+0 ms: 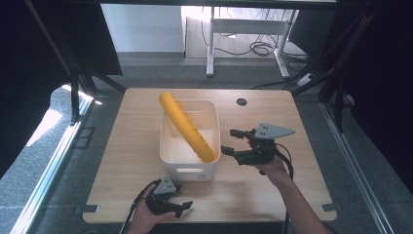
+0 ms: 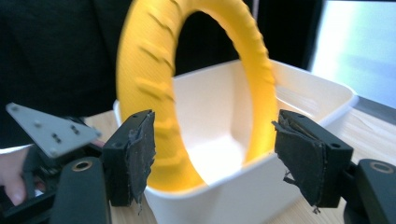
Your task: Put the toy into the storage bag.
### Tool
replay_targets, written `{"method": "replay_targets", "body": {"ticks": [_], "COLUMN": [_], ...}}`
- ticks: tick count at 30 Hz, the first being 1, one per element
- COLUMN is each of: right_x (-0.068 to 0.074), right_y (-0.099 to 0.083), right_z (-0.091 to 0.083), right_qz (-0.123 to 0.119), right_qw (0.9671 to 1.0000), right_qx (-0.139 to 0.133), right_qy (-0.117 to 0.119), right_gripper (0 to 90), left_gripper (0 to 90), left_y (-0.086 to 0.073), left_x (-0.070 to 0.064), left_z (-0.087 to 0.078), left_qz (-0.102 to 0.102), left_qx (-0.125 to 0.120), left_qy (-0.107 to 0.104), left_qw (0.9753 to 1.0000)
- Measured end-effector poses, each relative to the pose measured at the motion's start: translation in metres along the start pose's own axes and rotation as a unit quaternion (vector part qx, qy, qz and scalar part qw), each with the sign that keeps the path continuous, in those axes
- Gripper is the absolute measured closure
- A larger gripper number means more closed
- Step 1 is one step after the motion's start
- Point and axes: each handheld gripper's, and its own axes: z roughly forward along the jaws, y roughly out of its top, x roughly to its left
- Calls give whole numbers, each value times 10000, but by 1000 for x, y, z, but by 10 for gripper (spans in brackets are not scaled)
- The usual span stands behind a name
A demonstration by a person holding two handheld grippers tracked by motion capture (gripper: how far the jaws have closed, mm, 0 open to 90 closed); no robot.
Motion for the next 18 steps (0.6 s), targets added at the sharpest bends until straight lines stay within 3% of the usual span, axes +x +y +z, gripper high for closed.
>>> {"method": "replay_targets", "body": {"ticks": [9,12,18], "right_x": [-15,-22,-29], "right_y": [-43,-65,-86], "right_z": [-23,-29,-31], "right_qz": [345,516,666], "right_qw": [9980,9954,9922], "right_qx": [355,604,845], "right_qy": [-388,-531,-633], "right_gripper": [297,299,301], "left_gripper": [256,255,256], "left_y": [0,-1,-1], "left_x": [1,1,1], "left_z": [1,1,2], "left_qz": [-15,-16,-12], "left_qx": [9,17,39], "left_qy": [8,7,9], "left_qw": [10000,10000,10000]}}
